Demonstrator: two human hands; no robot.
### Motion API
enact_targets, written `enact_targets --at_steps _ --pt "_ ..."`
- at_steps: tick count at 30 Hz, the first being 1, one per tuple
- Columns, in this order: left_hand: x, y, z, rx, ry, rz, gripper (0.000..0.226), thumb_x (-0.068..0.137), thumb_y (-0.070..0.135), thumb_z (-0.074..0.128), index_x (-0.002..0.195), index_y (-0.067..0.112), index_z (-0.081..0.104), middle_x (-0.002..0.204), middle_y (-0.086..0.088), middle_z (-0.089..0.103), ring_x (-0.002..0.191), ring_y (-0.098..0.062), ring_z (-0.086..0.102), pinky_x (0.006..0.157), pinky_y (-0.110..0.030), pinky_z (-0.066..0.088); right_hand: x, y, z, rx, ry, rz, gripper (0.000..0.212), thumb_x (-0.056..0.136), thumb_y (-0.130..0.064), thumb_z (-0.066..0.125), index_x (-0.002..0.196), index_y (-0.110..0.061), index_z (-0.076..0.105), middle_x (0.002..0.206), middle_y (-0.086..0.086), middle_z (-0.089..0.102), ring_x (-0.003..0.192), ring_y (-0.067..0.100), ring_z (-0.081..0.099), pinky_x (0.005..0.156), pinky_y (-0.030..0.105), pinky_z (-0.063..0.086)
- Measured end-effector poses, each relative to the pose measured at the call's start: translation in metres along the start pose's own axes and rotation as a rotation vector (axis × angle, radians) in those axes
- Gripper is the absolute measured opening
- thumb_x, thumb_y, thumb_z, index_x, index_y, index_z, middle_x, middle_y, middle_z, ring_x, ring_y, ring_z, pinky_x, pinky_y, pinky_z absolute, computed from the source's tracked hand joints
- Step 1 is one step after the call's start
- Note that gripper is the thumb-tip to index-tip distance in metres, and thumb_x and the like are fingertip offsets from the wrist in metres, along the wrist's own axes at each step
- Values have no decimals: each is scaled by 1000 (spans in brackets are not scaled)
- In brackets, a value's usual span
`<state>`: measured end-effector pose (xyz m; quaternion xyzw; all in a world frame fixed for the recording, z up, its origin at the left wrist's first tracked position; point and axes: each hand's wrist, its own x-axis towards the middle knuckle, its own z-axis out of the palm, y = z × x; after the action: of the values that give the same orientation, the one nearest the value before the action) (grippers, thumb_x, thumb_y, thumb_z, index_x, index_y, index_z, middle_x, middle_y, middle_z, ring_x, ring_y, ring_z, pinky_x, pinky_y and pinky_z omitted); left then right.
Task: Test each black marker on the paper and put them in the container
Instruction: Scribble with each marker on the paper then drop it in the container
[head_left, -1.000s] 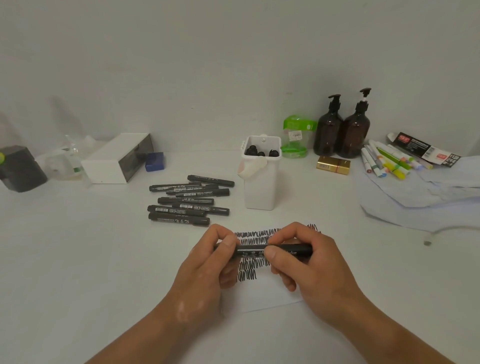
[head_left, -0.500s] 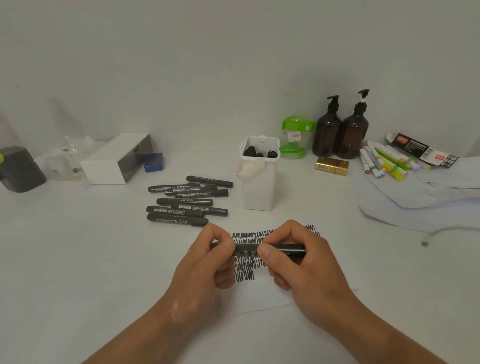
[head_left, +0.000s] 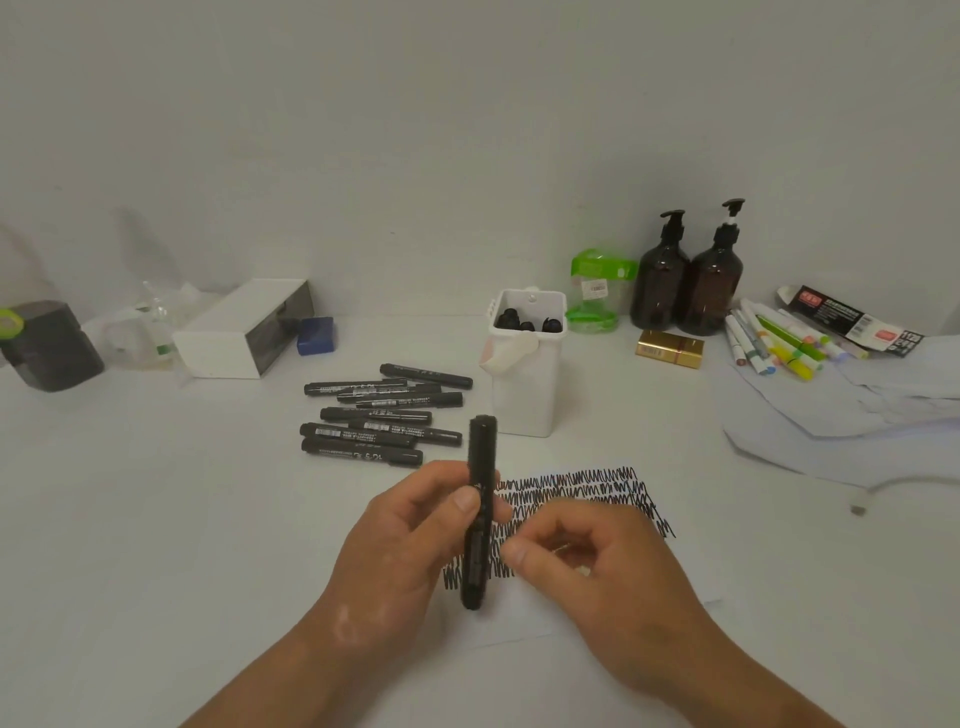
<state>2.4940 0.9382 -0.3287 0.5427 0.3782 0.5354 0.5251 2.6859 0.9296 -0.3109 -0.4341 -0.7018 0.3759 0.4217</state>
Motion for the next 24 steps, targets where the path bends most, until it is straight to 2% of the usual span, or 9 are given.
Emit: enact_targets --at_steps 2,4,6,9,12,13,17,21,24 --pt "-1 1 -3 170 20 14 37 82 51 66 109 26 73 85 -3 74 75 -16 65 70 -34 49 2 0 -6 64 79 -7 21 71 -55 69 83 -38 74 74 -8 73 67 6 66 64 18 50" --pt "-1 4 -3 279 -1 47 33 81 51 66 106 31 74 80 3 74 69 -7 63 66 -19 48 4 0 -12 181 92 2 27 71 -52 71 95 -40 72 74 -1 72 67 11 64 63 26 51" --pt "-2 6 1 289 -43 57 27 81 44 69 104 31 76 82 3 74 69 -4 63 65 -15 48 4 0 -13 229 45 -4 32 72 -50 71 103 -43 69 75 -1 70 67 8 63 62 22 49" --pt "-5 4 5 326 -103 56 20 84 32 72 103 31 77 90 -1 75 76 -11 67 72 -24 54 2 0 -10 174 13 -37 28 75 -48 69 103 -42 70 79 -7 72 66 7 62 61 17 48" --pt "-3 2 3 298 -115 43 16 84 27 73 99 27 79 87 1 76 74 -9 65 70 -19 50 3 -1 -19 73 67 -65 24 77 -50 67 98 -41 72 79 -5 75 64 15 64 61 20 50" --pt "-2 1 0 270 -100 31 17 82 29 75 98 26 79 83 2 75 72 -8 63 68 -18 49 4 -2 -25 77 99 -78 23 78 -49 67 98 -39 73 78 -3 75 64 13 65 60 20 50" --pt "6 -4 -13 143 55 9 35 68 43 76 93 19 79 69 3 67 65 -9 58 66 -20 48 17 -13 -62 98 342 -142 21 81 -46 66 95 -35 75 73 0 73 61 10 65 57 20 52" --pt "13 -8 -22 20 202 9 37 65 44 76 88 14 76 65 -3 61 62 -18 53 66 -34 43 45 -47 -96 -87 564 -245 11 84 -46 64 90 -42 73 72 -8 74 59 6 62 56 20 52" --pt "15 -12 -26 15 254 26 37 65 45 76 84 13 74 63 -5 57 60 -20 50 64 -37 40 79 -77 -114 -308 637 -276 12 86 -42 65 94 -37 71 71 -11 72 64 8 67 71 36 59"
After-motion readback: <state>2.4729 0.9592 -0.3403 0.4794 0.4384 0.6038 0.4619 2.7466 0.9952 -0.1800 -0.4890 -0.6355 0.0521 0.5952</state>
